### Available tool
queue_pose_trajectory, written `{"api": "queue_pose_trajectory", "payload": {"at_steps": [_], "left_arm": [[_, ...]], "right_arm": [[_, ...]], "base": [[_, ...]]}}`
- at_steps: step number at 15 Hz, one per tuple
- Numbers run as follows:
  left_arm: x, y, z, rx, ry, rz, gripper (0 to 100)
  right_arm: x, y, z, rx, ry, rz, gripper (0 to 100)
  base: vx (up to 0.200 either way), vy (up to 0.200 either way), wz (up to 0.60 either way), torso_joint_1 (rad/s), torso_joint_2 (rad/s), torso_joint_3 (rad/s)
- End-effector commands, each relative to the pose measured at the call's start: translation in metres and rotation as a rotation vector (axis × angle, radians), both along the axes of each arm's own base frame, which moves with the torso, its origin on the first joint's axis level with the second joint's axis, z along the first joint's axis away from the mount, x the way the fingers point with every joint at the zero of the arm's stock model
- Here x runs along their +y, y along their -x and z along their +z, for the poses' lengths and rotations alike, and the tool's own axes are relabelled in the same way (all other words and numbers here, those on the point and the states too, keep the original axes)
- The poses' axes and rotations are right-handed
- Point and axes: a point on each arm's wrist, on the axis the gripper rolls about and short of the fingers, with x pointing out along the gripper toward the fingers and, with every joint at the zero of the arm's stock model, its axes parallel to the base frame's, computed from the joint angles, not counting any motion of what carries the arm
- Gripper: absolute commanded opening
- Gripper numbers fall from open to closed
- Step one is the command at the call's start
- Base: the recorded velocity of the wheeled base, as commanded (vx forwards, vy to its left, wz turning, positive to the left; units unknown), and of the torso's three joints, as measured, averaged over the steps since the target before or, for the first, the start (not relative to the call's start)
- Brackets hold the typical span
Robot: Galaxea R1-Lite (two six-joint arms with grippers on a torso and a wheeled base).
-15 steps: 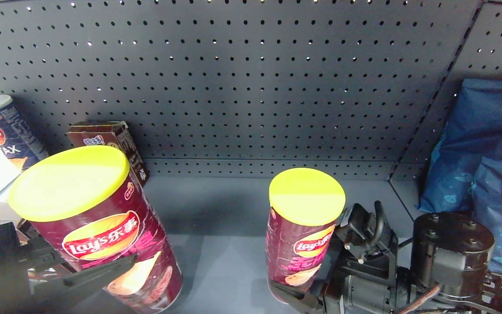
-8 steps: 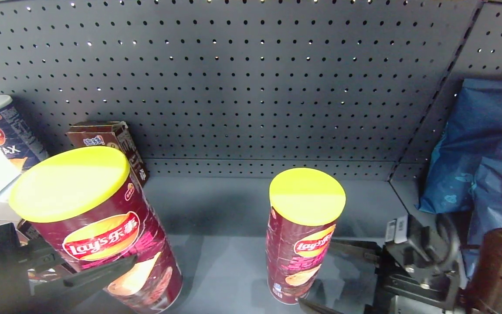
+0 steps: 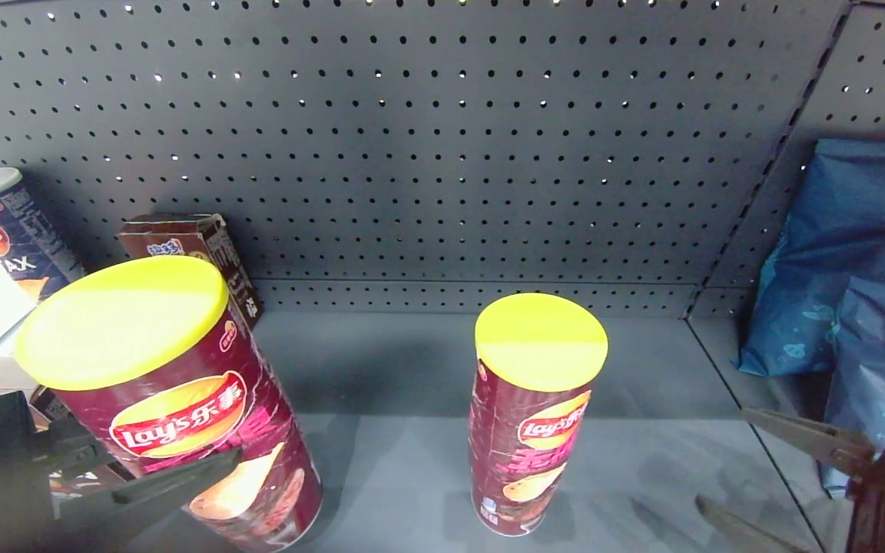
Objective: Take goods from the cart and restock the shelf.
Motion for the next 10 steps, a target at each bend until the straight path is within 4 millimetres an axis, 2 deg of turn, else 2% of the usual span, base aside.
{"api": "queue_pose_trajectory", "payload": {"at_steps": [1, 2, 4, 5, 7, 8, 10], "left_arm": [[0.000, 0.000, 0.001, -0.002, 0.001, -0.002, 0], [0.000, 0.000, 0.001, -0.002, 0.001, -0.002, 0], [0.000, 0.000, 0.000, -0.003, 0.000, -0.002, 0], [0.001, 0.002, 0.002, -0.012, 0.005, -0.004, 0], [0.002, 0.004, 0.003, -0.022, 0.008, -0.006, 0], [0.002, 0.005, 0.003, -0.026, 0.010, -0.007, 0], [0.004, 0.008, 0.004, -0.035, 0.015, -0.007, 0]], "right_arm": [[-0.027, 0.010, 0.010, -0.085, -0.054, -0.162, 100], [-0.032, 0.010, 0.012, -0.103, -0.063, -0.213, 100], [-0.054, 0.017, 0.016, -0.169, -0.082, -0.425, 100], [-0.066, 0.028, 0.009, -0.188, -0.080, -0.558, 100], [-0.075, 0.048, -0.006, -0.203, -0.074, -0.721, 100], [-0.078, 0.065, -0.018, -0.153, -0.078, -0.826, 100], [-0.075, 0.088, -0.040, -0.110, -0.070, -0.862, 100]], "base": [[0.000, 0.000, 0.00, 0.000, 0.00, 0.000], [0.000, 0.000, 0.00, 0.000, 0.00, 0.000], [0.000, 0.000, 0.00, 0.000, 0.00, 0.000], [0.000, 0.000, 0.00, 0.000, 0.00, 0.000], [0.000, 0.000, 0.00, 0.000, 0.00, 0.000], [0.000, 0.000, 0.00, 0.000, 0.00, 0.000], [0.000, 0.000, 0.00, 0.000, 0.00, 0.000]]}}
